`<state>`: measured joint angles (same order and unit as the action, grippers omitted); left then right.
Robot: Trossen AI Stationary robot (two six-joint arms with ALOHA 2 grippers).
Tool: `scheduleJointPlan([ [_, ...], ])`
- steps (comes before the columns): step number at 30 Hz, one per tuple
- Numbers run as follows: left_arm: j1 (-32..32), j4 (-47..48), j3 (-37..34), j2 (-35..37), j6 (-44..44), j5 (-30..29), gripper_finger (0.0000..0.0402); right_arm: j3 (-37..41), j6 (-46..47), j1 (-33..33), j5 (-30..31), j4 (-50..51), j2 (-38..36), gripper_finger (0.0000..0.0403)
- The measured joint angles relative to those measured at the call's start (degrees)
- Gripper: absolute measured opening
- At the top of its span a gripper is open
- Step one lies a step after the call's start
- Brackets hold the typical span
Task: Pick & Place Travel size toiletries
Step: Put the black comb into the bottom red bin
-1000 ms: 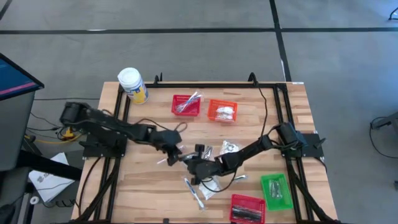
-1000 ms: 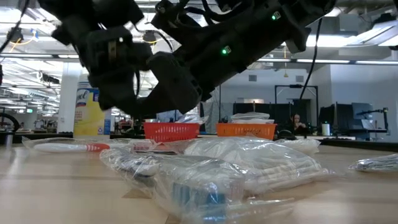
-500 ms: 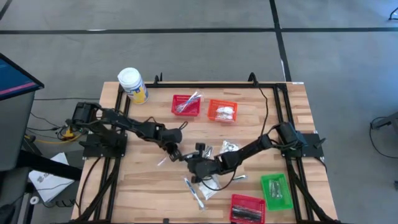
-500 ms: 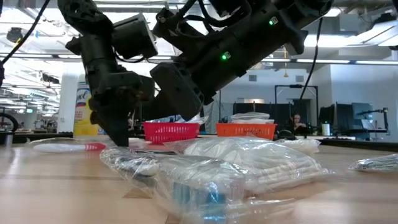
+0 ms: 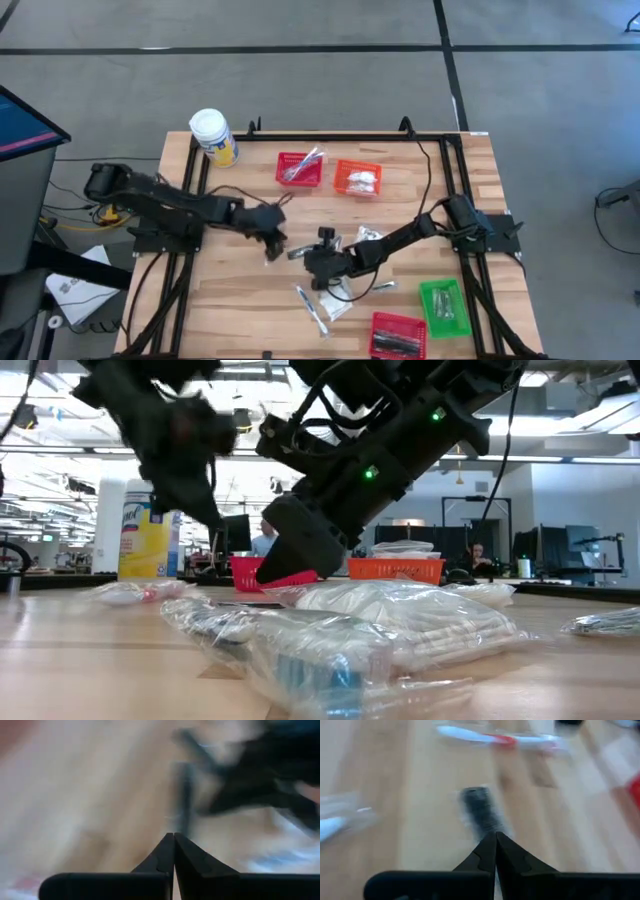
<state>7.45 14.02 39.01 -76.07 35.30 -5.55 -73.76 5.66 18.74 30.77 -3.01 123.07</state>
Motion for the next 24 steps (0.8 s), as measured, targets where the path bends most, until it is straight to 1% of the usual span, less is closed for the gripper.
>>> scheduleJointPlan([
  [2, 1.98, -3.93, -0.49, 0.63, -1.51, 2.86, 0.0001, -0.01, -0.97, 0.0, -4.12, -0.57, -0.02, 0.0],
  [3, 2.95, -4.67, -0.46, 0.82, -1.95, 3.14, 0.0001, -0.04, -1.09, -0.36, -6.67, -0.32, -0.08, 0.0],
  [7, 2.89, -4.05, -0.51, 1.17, -2.06, 2.03, 0.0001, 0.1, -0.17, -2.83, -17.91, 0.98, -0.11, 0.0],
  [9, 2.38, -4.59, -0.44, 0.82, -2.09, 1.35, 0.0001, 0.11, 1.25, -4.1, -20.44, 1.68, -0.09, 0.0],
  [14, 0.96, -5.27, -0.49, -0.52, -2.32, 1.36, 0.0001, 0.11, 4.04, -5.45, -19.37, 2.17, -0.11, 0.0],
  [22, 0.06, -6.46, -0.44, -0.59, -3.58, 0.76, 0.0001, 0.11, 4.93, -5.77, -3.39, 3.04, -0.11, 0.0],
  [24, 0.06, -6.58, -0.44, -0.59, -3.84, -0.24, 0.0001, 0.11, 5.37, -5.62, -1.34, 3.04, -0.11, 0.0],
])
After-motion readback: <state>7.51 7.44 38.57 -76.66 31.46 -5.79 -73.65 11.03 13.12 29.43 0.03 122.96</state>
